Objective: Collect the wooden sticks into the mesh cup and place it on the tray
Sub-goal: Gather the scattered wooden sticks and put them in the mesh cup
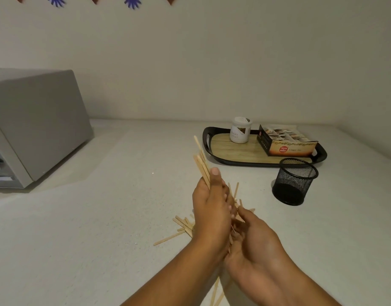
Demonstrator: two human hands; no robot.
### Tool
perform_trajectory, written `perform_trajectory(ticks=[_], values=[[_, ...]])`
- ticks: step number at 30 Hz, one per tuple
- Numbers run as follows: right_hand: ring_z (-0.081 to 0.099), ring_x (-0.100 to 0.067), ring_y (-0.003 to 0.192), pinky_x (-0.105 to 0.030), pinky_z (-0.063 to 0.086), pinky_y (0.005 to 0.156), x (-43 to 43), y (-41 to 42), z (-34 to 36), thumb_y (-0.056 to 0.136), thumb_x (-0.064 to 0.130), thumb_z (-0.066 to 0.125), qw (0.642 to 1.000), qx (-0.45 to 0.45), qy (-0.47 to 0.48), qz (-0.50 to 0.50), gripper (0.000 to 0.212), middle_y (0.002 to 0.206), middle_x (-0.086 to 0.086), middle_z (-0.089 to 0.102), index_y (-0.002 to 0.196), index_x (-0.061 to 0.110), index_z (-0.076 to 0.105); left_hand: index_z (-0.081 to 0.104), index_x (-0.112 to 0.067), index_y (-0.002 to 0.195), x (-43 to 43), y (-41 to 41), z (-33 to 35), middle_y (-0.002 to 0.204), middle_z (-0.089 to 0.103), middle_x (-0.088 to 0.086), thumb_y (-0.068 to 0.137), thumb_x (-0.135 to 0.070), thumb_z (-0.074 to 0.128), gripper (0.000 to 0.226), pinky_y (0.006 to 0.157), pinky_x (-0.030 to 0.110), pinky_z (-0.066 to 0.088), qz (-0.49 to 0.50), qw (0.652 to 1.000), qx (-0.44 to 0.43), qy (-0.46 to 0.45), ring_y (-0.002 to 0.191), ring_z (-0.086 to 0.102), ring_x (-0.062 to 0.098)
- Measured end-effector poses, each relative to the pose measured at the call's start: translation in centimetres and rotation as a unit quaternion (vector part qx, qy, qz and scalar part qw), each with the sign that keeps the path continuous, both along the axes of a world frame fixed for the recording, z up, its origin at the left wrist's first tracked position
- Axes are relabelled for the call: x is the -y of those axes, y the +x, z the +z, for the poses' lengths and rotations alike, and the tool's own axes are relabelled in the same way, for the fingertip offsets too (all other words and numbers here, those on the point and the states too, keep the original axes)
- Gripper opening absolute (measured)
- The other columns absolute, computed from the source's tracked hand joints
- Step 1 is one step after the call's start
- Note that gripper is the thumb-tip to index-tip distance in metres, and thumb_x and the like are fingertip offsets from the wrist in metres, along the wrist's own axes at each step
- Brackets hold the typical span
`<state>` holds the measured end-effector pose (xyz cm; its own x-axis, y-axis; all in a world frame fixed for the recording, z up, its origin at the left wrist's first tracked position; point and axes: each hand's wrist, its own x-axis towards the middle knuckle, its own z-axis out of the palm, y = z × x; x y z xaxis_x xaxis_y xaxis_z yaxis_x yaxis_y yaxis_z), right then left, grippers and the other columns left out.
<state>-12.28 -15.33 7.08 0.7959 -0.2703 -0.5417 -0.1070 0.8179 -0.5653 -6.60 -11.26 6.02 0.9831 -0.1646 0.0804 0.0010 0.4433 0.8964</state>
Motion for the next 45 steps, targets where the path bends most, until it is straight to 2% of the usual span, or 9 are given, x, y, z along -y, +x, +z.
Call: perform_trajectory(ticks=[8,15,20,24,26,30,33,38,45], values=[[0.065,-0.016,0.053,-0.023,0.056,0.047,0.2,-0.6,0.1,0.099,0.014,0.051,0.999,0.028,-0.015,-0.019,0.038,0.06,-0.012,0.064,0.065,0.003,0.064,0.046,-0.022,0.076,-0.4,-1.8,0.2,0.049,0.04,-0.002,0.087,-0.055,0.061,0.038,0.041,0.026,0.037,-0.029,0.999,0.038,0.003,0.04,0.037,0.011],[0.076,-0.011,0.083,-0.029,0.057,0.072,1.2,-0.9,0.8,0.101,0.025,0.049,0.977,0.077,-0.197,-0.01,0.028,0.088,-0.001,0.08,0.105,0.01,0.072,0.041,-0.017,0.061,-1.3,-2.4,0.7,0.048,0.041,-0.005,0.08,-0.06,0.06,0.051,0.052,0.025,0.042,-0.023,0.999,0.011,0.041,0.046,0.045,0.011],[0.047,0.009,0.129,-0.014,0.044,0.101,3.5,-2.0,3.8,0.099,0.03,0.051,0.732,0.261,-0.628,-0.043,0.043,0.138,0.025,0.055,0.141,0.033,0.048,0.034,-0.013,0.054,-2.7,-1.9,0.4,0.049,0.034,0.009,0.092,-0.038,0.064,0.055,0.053,0.025,0.039,0.027,0.979,0.127,0.155,0.048,0.038,0.025],[0.01,-0.007,0.151,-0.027,0.02,0.119,3.9,-2.5,4.9,0.1,0.04,0.041,0.46,0.318,-0.824,0.093,0.066,0.166,0.011,0.01,0.158,0.022,0.013,0.042,-0.024,0.049,-3.3,-1.3,-0.2,0.046,0.039,-0.012,0.083,-0.037,0.062,0.042,0.052,0.03,0.041,-0.017,0.956,0.179,0.231,0.05,0.041,0.013],[0.008,0.001,0.149,-0.032,0.022,0.121,4.1,-2.7,4.7,0.102,0.048,0.034,0.391,0.295,-0.854,0.175,0.062,0.165,0.018,0.009,0.157,0.028,0.016,0.055,-0.026,0.057,-3.7,-1.0,-0.5,0.054,0.055,-0.009,0.077,-0.03,0.061,0.021,0.055,0.037,0.052,-0.031,0.943,0.19,0.271,0.055,0.055,0.016],[0.013,0.003,0.148,-0.02,0.019,0.119,4.0,-3.0,4.3,0.102,0.045,0.035,0.492,0.291,-0.808,0.144,0.058,0.163,0.022,0.015,0.156,0.03,0.021,0.055,-0.02,0.059,-4.4,-0.9,0.0,0.056,0.059,0.001,0.075,-0.046,0.054,0.03,0.053,0.049,0.053,0.021,0.911,0.23,0.342,0.055,0.059,0.024],[0.008,0.011,0.146,-0.019,0.015,0.12,3.5,-2.8,3.2,0.101,0.049,0.033,0.48,0.265,-0.8,0.243,0.058,0.161,0.03,0.009,0.155,0.036,0.017,0.062,-0.024,0.091,-4.6,-0.7,0.0,0.078,0.069,-0.005,0.085,-0.034,0.066,0.012,0.065,0.033,0.057,0.023,0.867,0.248,0.432,0.066,0.062,0.007],[0.054,0.01,0.113,-0.006,0.04,0.093,4.0,-2.7,3.0,0.093,0.034,0.06,0.498,0.239,-0.821,0.143,0.036,0.119,0.029,0.062,0.128,0.038,0.062,0.009,-0.052,0.131,-4.6,-1.1,0.1,0.091,0.053,-0.022,0.074,-0.023,0.081,0.096,0.07,0.023,0.056,0.037,0.838,0.283,0.465,0.075,0.065,0.007],[0.069,-0.003,0.084,-0.014,0.055,0.065,5.4,-3.1,2.6,0.083,0.021,0.075,0.587,0.217,-0.76,0.175,0.02,0.088,0.02,0.072,0.096,0.036,0.076,-0.041,-0.069,0.118,-3.8,-1.9,-0.4,0.098,0.047,-0.028,0.08,-0.024,0.078,0.133,0.076,0.021,0.058,-0.034,0.819,0.321,0.475,0.077,0.067,0.006]])
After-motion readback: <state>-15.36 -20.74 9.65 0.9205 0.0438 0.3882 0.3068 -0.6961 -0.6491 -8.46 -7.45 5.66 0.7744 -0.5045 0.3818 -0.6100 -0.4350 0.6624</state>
